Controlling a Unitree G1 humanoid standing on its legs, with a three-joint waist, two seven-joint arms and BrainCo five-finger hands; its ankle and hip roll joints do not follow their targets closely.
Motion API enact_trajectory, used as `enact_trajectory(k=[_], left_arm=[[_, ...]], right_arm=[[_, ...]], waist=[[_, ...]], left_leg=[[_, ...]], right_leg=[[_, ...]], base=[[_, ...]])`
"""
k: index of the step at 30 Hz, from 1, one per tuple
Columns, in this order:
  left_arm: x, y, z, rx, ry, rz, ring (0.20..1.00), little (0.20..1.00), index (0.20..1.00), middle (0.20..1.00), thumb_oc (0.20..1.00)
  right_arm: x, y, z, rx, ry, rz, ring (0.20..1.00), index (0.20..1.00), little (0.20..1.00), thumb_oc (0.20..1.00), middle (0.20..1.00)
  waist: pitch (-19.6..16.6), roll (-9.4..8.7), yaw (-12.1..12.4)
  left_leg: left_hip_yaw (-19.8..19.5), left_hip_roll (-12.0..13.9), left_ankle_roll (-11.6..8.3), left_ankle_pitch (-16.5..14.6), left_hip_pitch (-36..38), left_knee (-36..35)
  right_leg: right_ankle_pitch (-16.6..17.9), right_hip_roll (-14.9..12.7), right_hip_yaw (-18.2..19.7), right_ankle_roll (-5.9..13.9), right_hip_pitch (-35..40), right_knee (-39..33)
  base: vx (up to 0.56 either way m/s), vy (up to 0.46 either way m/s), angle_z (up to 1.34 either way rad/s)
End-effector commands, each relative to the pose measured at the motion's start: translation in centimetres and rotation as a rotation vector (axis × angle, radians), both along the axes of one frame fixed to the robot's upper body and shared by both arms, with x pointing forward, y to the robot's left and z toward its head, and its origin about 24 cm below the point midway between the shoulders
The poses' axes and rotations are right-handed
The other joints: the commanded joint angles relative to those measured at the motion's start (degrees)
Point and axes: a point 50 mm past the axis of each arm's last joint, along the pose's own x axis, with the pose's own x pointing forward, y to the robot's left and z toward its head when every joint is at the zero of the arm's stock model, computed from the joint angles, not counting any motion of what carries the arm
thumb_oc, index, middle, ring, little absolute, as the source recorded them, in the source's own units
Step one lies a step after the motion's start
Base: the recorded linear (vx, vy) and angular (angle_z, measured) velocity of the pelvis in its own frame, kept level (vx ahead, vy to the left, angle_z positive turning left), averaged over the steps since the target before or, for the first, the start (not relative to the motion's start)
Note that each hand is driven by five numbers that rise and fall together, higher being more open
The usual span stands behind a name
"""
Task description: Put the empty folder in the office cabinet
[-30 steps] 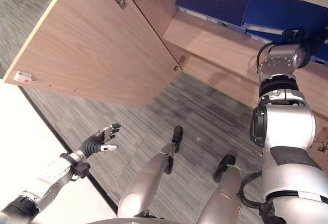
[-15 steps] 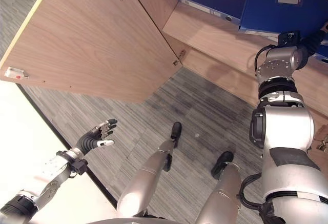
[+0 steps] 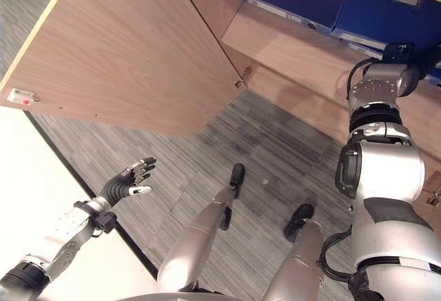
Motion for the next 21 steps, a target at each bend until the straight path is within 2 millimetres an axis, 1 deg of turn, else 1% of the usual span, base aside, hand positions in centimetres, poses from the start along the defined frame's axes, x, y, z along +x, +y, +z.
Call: enact_trajectory(k=[1,5,6,11,12,14,21], left_arm=[[0.7,-0.3,1.4,0.021,-0.065,-0.042,1.000,1.000,1.000,1.000,1.000],[0.8,-0.5,1.3,0.031,-0.064,-0.049,1.000,1.000,1.000,1.000,1.000],[0.8,-0.6,1.2,0.033,-0.063,-0.055,1.000,1.000,1.000,1.000,1.000],[0.7,-0.7,1.1,0.038,-0.058,-0.063,1.000,1.000,1.000,1.000,1.000],[0.7,-0.8,1.1,0.040,-0.054,-0.067,1.000,1.000,1.000,1.000,1.000],[0.6,-0.7,1.0,0.044,-0.050,-0.067,1.000,1.000,1.000,1.000,1.000],[0.7,-0.7,1.1,0.046,-0.052,-0.067,1.000,1.000,1.000,1.000,1.000]], right_arm=[[-2.3,-1.3,7.4,-0.099,-0.239,-0.089,0.200,0.200,0.200,0.200,0.200],[-2.4,-1.0,7.9,-0.071,-0.265,-0.094,0.200,0.200,0.200,0.200,0.200],[-2.3,-0.7,8.2,-0.065,-0.282,-0.091,0.200,0.200,0.200,0.200,0.200],[-2.1,0.0,8.4,-0.053,-0.310,-0.082,0.200,0.200,0.200,0.200,0.200],[-2.0,0.5,8.7,-0.059,-0.323,-0.071,0.200,0.200,0.200,0.200,0.200],[-2.0,0.7,9.0,-0.060,-0.330,-0.071,0.200,0.200,0.200,0.200,0.200],[-2.2,0.2,9.0,-0.063,-0.284,-0.093,0.200,0.200,0.200,0.200,0.200]], waist=[[0.72,1.48,0.88],[0.56,1.57,0.89],[0.42,1.64,0.91],[0.21,1.79,1.03],[0.12,1.79,1.15],[0.08,1.84,1.18],[0.01,1.95,1.17]], left_leg=[[-0.72,0.92,-0.71,-13.33,4.68,3.99],[-0.76,0.88,-0.65,-13.45,4.45,4.10],[-0.73,0.85,-0.62,-13.50,4.47,4.04],[-0.81,0.76,-0.55,-13.70,4.84,3.86],[-0.88,0.72,-0.51,-13.71,5.00,3.76],[-0.96,0.71,-0.50,-13.69,5.16,3.52],[-1.23,0.59,-0.43,-13.61,5.11,3.38]], right_leg=[[-0.23,0.84,2.06,6.84,6.05,-5.18],[-0.32,0.65,2.18,6.99,5.75,-4.77],[-0.37,0.63,2.22,7.01,5.68,-4.62],[-0.44,0.71,2.31,7.09,5.83,-4.57],[-0.49,0.66,2.33,7.14,5.94,-4.60],[-0.50,0.67,2.30,7.19,5.92,-4.52],[-0.50,0.54,2.19,7.30,5.82,-4.40]], base=[[0.00,0.000,0.00],[0.00,0.000,0.00],[0.00,0.000,0.00],[0.03,-0.006,0.03],[0.00,0.000,0.00],[0.02,-0.006,0.00],[0.00,0.000,0.00]])
